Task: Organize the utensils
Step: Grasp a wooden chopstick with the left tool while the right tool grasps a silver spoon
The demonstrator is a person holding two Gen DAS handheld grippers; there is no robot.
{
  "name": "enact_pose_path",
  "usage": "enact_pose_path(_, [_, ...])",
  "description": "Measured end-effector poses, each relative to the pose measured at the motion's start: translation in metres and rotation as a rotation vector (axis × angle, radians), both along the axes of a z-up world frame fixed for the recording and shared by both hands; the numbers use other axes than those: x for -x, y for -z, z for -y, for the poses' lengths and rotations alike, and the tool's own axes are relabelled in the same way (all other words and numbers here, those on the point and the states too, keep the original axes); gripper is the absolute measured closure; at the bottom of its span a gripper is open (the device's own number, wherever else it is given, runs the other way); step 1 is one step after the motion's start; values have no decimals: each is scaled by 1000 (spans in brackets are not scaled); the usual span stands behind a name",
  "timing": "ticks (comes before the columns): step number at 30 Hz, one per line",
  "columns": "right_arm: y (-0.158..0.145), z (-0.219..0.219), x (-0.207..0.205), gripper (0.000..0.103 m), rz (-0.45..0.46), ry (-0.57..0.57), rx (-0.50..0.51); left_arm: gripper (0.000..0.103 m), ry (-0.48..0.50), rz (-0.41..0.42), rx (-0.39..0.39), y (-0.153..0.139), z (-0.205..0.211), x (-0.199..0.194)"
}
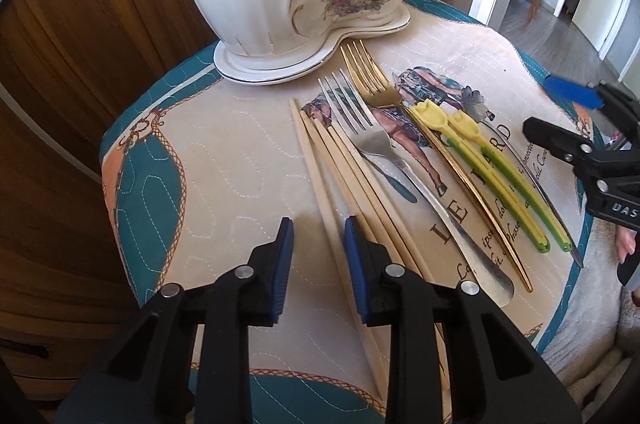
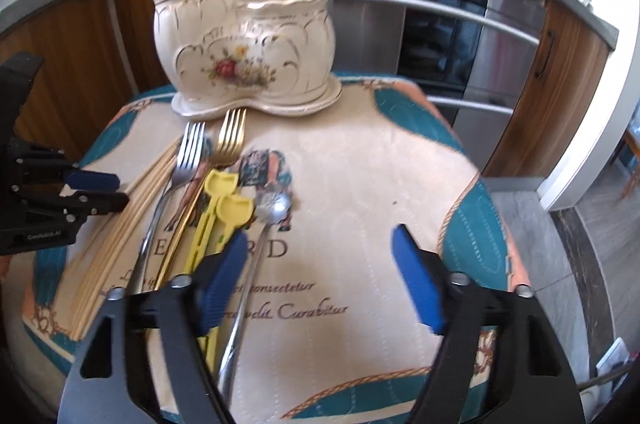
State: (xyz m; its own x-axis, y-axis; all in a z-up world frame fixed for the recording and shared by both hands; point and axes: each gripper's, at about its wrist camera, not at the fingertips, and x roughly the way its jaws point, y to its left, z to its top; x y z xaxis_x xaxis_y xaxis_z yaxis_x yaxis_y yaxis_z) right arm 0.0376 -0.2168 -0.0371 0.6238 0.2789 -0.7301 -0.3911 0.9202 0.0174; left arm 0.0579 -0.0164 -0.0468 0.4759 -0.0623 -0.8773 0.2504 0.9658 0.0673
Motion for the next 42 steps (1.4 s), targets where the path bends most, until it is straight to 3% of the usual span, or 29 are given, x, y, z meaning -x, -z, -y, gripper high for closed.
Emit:
enact_pose_path(5, [2,-9,-2,58,-78,-57,-26,77,-2,27,24,1,-6,6])
enact_pose_path(9, [8,-17,-8,73,-121,-75,22,77,7,36,34,2,-10,12])
enact_pose_path(24, [6,-24,-12,76,-323,-143,41,77,35,46,52,2,-13,13])
enact_pose_path(30, [7,-31,-8,77,-296,-146,85,77,36,50,55,2,-13,14])
enact_pose_path(33, [7,-31,-11,88,-272,-140,83,77,33,57,60,3,-13,13])
enact_pose_path(34, [8,-30,-12,95,-271,-146,72,77,32,60,62,3,-13,14])
enact_pose_path(36, [8,-28,-13,97,-272,-143,48,81,33,69,66,3,-15,14])
enact_pose_path(38, [7,-25,-12,99,-265,-140,28,94,17,74,66,3,-19,13])
enact_pose_path(42, [1,-17,-7,99,-205,-126,-18,97,11,84,85,3,-25,15])
